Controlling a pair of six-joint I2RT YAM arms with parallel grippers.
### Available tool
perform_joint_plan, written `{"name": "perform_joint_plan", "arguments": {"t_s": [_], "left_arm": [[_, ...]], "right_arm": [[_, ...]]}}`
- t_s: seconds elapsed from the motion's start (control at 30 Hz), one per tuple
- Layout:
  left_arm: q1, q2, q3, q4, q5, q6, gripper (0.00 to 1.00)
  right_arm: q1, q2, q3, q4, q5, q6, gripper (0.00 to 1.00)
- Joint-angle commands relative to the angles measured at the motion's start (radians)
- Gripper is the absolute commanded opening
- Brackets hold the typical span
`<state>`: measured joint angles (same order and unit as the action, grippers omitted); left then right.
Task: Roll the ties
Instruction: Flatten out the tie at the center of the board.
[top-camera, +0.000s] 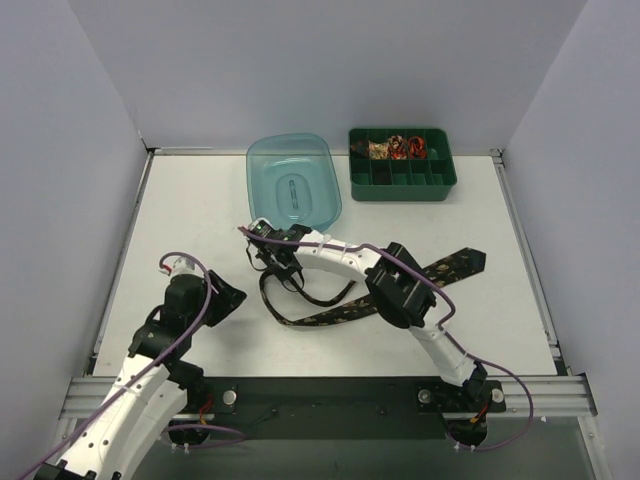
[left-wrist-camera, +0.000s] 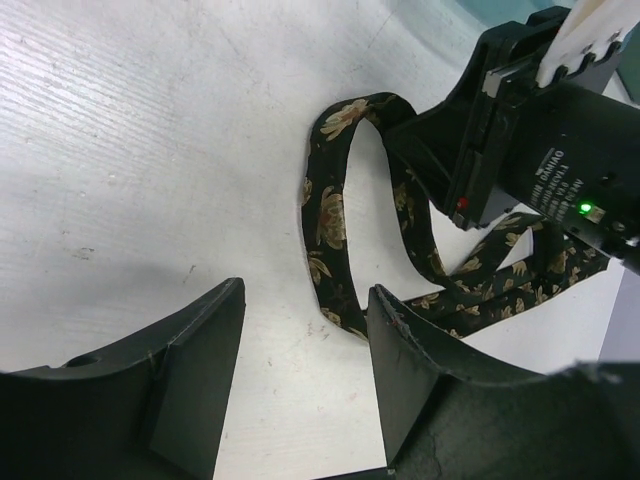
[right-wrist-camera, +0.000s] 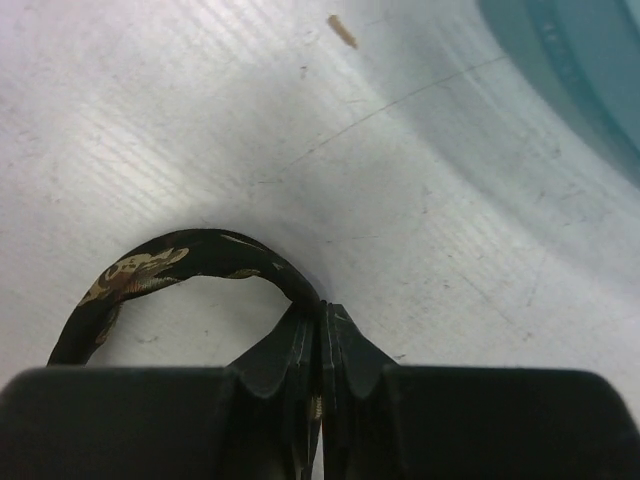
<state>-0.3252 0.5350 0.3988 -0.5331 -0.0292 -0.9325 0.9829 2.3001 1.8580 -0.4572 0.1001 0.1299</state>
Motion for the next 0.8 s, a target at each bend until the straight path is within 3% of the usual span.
{"name": "perform_joint_plan", "arguments": {"t_s": [0.0,0.2,0.6,0.77], "left_arm": [[0.009,-0.033,0.081,-0.028,-0.018,0.020,0.62],[0.012,-0.064,0.104,-0.059,-0.047,0.027,0.62],[0.014,-0.082,0.152,-0.108,-0.074,0.041,0.62],[0.014,-0.092,0.201,-0.154,-0.127,0.049,0.62]], "right_arm": [[0.008,-0.106,-0.054,0.055,0.150,0.011,0.00],[0.016,-0.191,-0.145,0.114,0.320,0.039,0.00],[0.023,-0.287,-0.157,0.152,0.405,0.057,0.00],[0.086,-0.352,-0.206,0.190,0.401,0.040,0.00]]}}
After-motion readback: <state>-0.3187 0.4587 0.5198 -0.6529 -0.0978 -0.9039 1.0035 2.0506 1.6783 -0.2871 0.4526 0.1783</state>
